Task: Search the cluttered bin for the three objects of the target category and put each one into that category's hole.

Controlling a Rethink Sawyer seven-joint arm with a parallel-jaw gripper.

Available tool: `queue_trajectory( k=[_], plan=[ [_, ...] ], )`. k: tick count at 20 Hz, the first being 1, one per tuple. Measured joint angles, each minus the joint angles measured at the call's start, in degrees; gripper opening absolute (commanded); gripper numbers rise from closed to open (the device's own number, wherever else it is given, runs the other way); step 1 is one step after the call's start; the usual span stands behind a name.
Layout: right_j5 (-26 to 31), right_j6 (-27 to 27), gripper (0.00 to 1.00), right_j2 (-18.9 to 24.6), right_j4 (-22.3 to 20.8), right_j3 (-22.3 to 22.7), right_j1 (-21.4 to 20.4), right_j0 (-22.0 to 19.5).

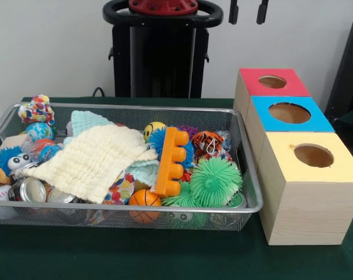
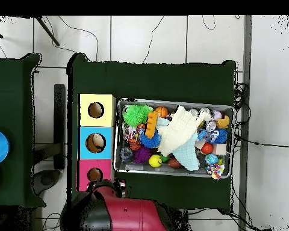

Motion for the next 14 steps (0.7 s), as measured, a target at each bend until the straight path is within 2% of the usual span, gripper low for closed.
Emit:
queue_trajectory(
  k=[7,14],
  plan=[
    [-0.83,0.0,1.0,0.35,-0.12,-0.01,2.76,-2.63],
    [-3.22,0.0,1.0,0.36,-0.14,-0.1,7.34,-3.36]
  ],
)
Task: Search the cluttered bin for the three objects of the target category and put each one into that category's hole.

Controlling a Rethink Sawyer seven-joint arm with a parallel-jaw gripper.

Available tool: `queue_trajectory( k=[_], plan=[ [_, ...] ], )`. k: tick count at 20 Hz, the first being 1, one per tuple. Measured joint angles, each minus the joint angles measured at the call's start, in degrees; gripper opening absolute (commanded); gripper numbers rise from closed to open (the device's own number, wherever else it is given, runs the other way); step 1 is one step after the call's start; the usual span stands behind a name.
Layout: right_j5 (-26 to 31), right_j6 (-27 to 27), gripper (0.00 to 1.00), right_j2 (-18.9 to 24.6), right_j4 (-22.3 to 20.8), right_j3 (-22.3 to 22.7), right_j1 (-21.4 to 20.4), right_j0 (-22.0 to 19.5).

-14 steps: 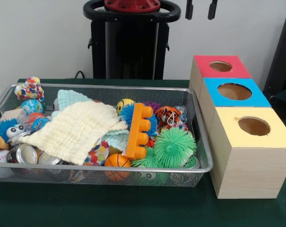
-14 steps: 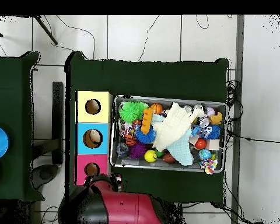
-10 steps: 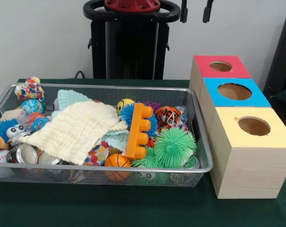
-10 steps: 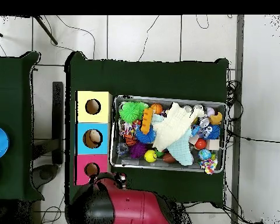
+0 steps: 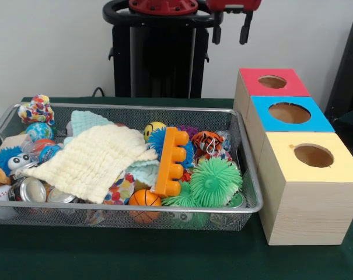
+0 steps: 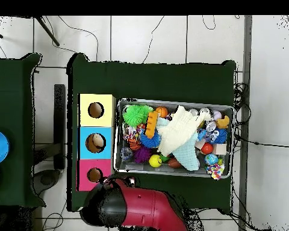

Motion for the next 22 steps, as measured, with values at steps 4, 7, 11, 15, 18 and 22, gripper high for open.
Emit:
queue_trajectory(
  k=[4,7,11,15,18,22],
  plan=[
    [-1.77,0.0,1.0,0.01,0.0,-0.3,2.87,0.0],
    [-3.49,0.0,1.0,0.02,-0.42,-0.69,5.02,0.0],
    [-5.8,0.0,1.0,0.02,-1.08,-1.2,7.52,0.0],
    [-8.5,0.0,1.0,0.02,-1.46,-1.42,9.92,0.0],
    [-10.66,0.0,1.0,0.03,-1.88,-1.71,11.93,0.01],
    [-13.37,0.0,1.0,0.05,-2.68,-2.22,14.76,0.07]
  ],
)
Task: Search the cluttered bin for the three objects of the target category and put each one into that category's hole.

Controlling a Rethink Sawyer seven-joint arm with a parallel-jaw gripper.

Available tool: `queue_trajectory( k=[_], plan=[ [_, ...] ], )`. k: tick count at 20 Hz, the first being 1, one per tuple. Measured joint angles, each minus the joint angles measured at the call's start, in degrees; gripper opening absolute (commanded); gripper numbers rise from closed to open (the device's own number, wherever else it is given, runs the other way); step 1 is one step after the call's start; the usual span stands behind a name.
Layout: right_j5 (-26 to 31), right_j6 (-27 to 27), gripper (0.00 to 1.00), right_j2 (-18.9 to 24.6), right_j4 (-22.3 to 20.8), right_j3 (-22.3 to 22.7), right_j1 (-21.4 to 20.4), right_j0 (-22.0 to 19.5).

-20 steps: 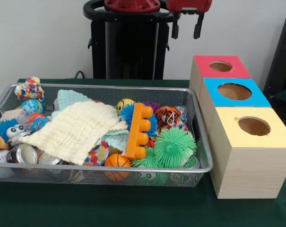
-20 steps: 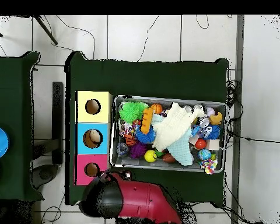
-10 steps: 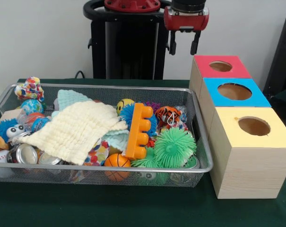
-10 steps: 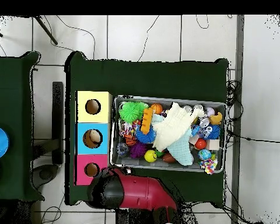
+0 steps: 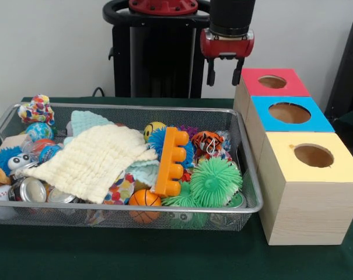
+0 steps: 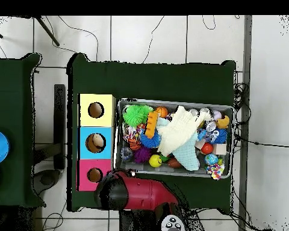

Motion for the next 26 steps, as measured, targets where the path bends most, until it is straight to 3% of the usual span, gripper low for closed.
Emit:
queue_trajectory(
  k=[16,26],
  plan=[
    [-0.79,0.0,1.0,0.02,-0.88,-1.49,5.54,0.02],
    [-0.79,0.0,1.0,0.29,-1.15,-5.61,7.74,-0.54]
  ],
)
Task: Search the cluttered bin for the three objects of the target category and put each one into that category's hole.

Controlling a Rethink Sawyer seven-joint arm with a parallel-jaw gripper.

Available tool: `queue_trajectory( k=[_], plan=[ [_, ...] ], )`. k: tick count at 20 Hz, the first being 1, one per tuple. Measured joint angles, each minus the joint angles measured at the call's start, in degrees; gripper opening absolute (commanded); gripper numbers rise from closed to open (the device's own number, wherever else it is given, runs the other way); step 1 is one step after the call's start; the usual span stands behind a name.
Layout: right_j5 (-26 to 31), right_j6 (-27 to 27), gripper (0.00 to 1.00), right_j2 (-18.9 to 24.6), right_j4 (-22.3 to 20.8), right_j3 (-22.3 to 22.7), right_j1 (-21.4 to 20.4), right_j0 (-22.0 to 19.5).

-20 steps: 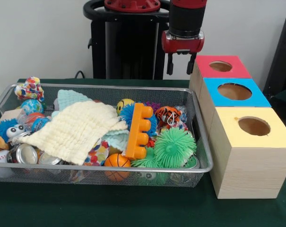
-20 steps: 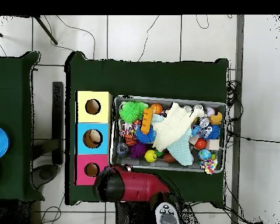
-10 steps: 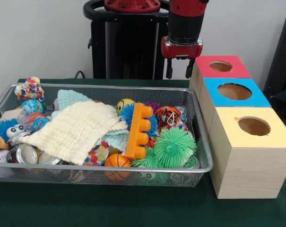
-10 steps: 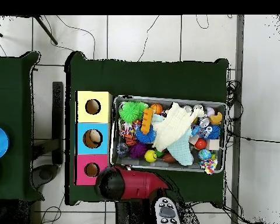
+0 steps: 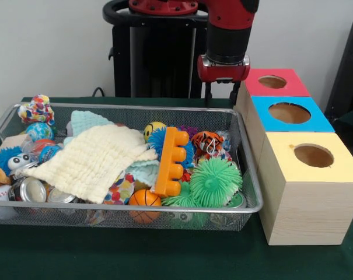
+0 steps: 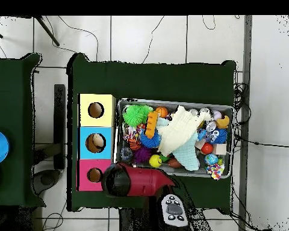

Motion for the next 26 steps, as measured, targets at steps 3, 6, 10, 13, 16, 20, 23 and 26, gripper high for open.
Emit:
queue_trajectory(
  k=[3,6,10,13,16,20,23,26],
  plan=[
    [0.0,0.0,1.0,0.15,-0.01,-1.26,0.22,-0.3],
    [0.0,0.0,1.0,0.2,-0.01,-2.47,0.2,-0.38],
    [0.01,0.0,1.0,0.22,-0.02,-4.18,0.22,-0.39],
    [0.01,0.0,1.0,0.22,-0.03,-5.92,0.24,-0.39],
    [0.01,0.0,1.0,0.22,-0.03,-6.91,0.25,-0.39],
    [0.02,0.0,1.0,0.22,-0.05,-8.7,0.28,-0.18],
    [0.02,0.0,1.0,0.22,-0.05,-9.68,0.53,-0.01],
    [0.02,0.0,1.0,0.22,-0.05,-10.42,1.08,0.22]
  ],
)
